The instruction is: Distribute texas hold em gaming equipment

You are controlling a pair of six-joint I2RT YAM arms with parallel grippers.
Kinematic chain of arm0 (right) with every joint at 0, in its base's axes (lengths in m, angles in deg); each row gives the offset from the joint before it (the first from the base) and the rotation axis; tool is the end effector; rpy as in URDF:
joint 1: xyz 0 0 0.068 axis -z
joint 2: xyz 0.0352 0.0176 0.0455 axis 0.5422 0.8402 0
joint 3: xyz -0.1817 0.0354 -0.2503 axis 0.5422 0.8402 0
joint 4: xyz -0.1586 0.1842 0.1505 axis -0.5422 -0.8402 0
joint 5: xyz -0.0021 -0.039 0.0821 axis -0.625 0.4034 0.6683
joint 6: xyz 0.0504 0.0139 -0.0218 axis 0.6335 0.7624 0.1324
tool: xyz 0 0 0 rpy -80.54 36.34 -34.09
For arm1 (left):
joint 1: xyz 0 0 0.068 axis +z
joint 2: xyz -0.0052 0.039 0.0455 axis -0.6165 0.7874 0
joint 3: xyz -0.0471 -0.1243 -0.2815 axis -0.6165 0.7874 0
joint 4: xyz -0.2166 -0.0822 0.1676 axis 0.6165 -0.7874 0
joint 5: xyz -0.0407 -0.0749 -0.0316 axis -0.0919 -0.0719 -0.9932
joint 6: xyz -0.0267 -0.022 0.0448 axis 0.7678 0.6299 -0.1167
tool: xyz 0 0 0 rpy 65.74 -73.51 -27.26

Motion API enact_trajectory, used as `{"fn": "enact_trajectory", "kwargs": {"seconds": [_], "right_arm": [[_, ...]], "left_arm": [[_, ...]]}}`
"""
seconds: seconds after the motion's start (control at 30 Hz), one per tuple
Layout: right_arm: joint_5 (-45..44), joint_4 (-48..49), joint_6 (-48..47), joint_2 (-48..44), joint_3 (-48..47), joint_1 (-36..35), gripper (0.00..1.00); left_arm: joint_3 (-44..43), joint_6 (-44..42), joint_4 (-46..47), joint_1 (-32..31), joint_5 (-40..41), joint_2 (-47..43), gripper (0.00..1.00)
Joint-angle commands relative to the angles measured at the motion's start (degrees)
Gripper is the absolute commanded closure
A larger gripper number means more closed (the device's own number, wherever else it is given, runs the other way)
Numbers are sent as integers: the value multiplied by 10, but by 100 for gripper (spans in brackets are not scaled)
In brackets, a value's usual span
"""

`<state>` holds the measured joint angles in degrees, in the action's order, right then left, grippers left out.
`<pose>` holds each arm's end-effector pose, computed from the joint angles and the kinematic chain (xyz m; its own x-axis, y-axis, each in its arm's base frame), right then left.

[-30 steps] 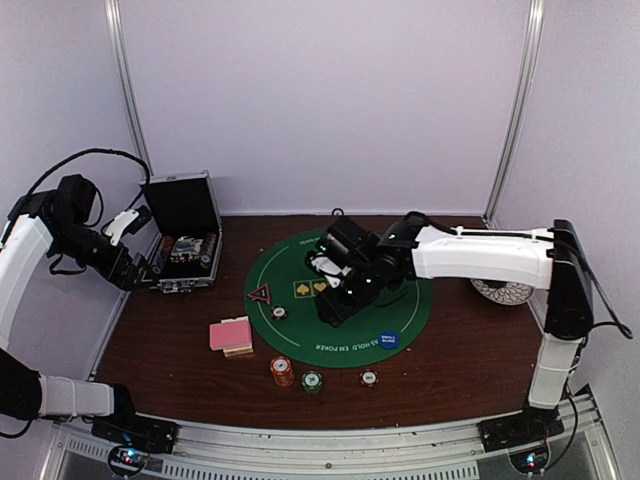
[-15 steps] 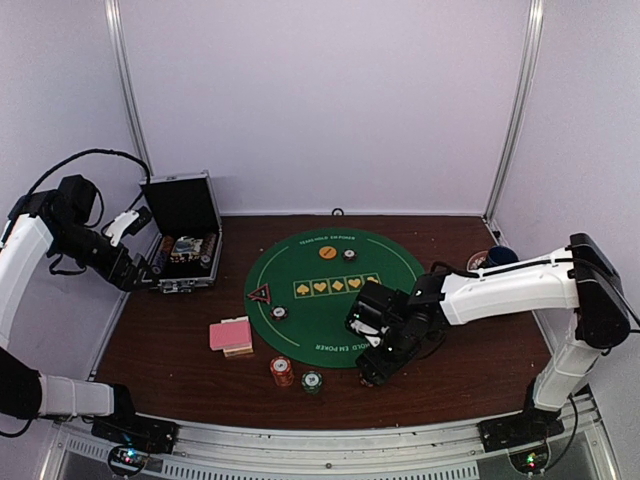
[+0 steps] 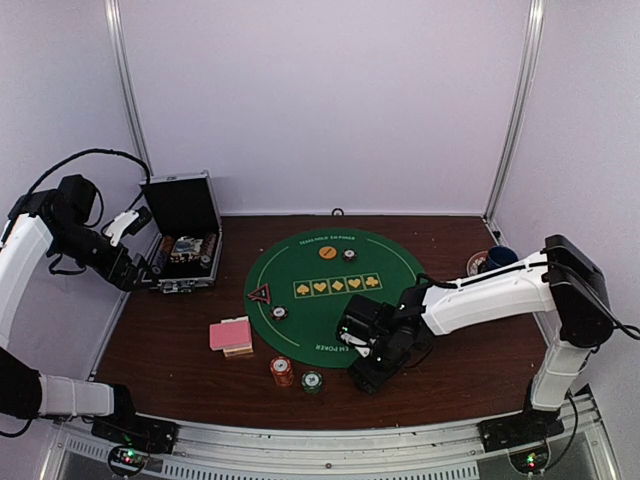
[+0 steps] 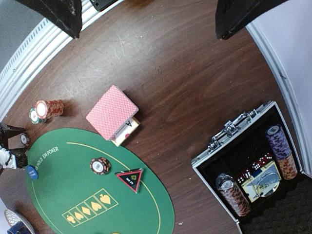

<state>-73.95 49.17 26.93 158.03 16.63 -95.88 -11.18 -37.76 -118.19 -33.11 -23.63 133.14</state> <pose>0.1581 0.3197 0.1710 -0.7373 -0.6545 -0.1672 -0.6755 0.7173 0.1708 0.1956 0.0002 0.3869 -0.8107 0.2827 -0.5126 0.4352 0.8767 -0.2049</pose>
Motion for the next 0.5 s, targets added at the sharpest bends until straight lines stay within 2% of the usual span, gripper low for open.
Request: {"fn": "enact_trajectory", "kwargs": {"seconds": [0.0, 0.2, 0.47], "right_arm": [[4, 18, 2, 18, -7, -6, 33], [-2, 13, 1, 23, -8, -13, 45], [-20, -7, -7, 12, -7, -15, 54]], "left_arm": [[-18, -6, -7, 3, -1, 1, 3], [-17, -6, -7, 3, 1, -1, 2], [-18, -6, -7, 3, 0, 0, 2]]}}
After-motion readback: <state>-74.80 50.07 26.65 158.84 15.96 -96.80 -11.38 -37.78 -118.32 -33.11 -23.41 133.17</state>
